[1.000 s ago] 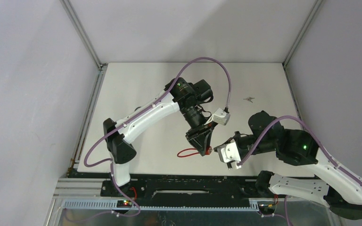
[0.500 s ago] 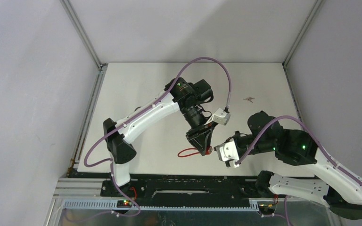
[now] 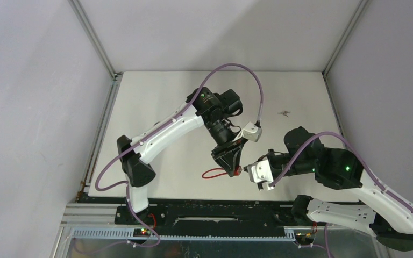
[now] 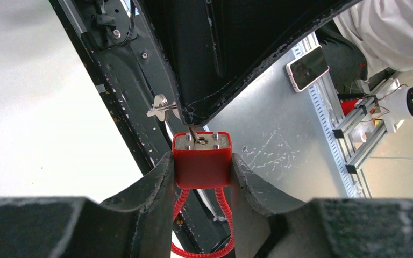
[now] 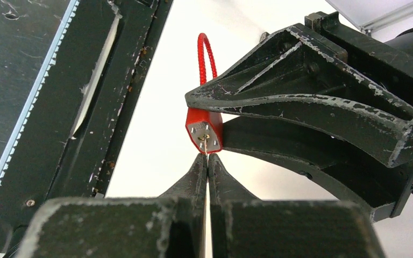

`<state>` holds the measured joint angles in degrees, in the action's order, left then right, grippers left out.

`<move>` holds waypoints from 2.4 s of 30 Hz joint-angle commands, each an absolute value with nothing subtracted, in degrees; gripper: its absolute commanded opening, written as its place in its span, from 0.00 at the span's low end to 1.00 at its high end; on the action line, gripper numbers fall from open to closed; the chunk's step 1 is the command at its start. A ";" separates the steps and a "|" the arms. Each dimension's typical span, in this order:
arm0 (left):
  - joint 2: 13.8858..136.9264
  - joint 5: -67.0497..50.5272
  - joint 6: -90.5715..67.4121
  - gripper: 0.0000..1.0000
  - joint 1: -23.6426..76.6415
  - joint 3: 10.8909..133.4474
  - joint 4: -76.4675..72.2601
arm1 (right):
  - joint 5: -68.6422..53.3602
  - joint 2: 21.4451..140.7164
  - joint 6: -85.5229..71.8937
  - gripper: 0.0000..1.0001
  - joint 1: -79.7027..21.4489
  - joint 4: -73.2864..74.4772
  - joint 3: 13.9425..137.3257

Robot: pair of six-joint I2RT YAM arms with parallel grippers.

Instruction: Unlock with the key

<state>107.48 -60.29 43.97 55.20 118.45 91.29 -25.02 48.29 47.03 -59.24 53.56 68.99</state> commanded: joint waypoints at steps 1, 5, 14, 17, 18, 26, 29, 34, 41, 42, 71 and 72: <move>106.28 -66.16 43.19 0.00 55.03 122.46 91.57 | -22.36 49.34 45.98 0.00 -60.03 47.66 67.94; 106.71 -66.57 42.97 0.00 54.85 122.46 91.67 | -19.65 50.04 46.33 0.00 -61.75 46.99 68.01; 107.47 -67.22 42.87 0.00 54.17 122.60 91.89 | -14.38 51.08 47.43 0.00 -64.98 46.49 67.89; 107.66 -67.34 42.90 0.00 54.14 122.46 91.86 | -12.93 50.55 48.08 0.00 -65.38 45.84 67.29; 107.79 -67.39 42.89 0.00 54.14 122.46 91.90 | -12.41 50.35 48.34 0.00 -65.52 45.42 66.76; 108.71 -67.20 42.51 0.00 54.27 123.30 91.76 | -13.29 51.73 47.99 0.00 -66.69 43.46 65.35; 108.72 -67.15 42.59 0.00 54.32 123.49 91.69 | -13.60 52.49 47.60 0.00 -67.18 42.82 65.32; 108.39 -67.69 43.14 0.00 54.32 123.20 91.91 | -12.18 51.53 47.48 0.00 -67.06 40.21 63.43; 107.50 -67.71 43.43 0.00 54.32 123.66 91.86 | -12.28 48.58 49.08 0.00 -64.82 37.12 58.64; 107.41 -67.76 43.50 0.00 54.32 123.62 91.90 | -12.55 48.19 49.31 0.00 -64.51 36.58 57.97; 106.79 -66.97 43.91 0.00 54.32 122.70 91.90 | -12.67 40.56 51.94 0.00 -59.63 28.39 45.97; 106.67 -67.04 43.90 0.00 54.32 122.58 91.93 | -12.52 40.38 52.01 0.00 -59.55 27.91 45.31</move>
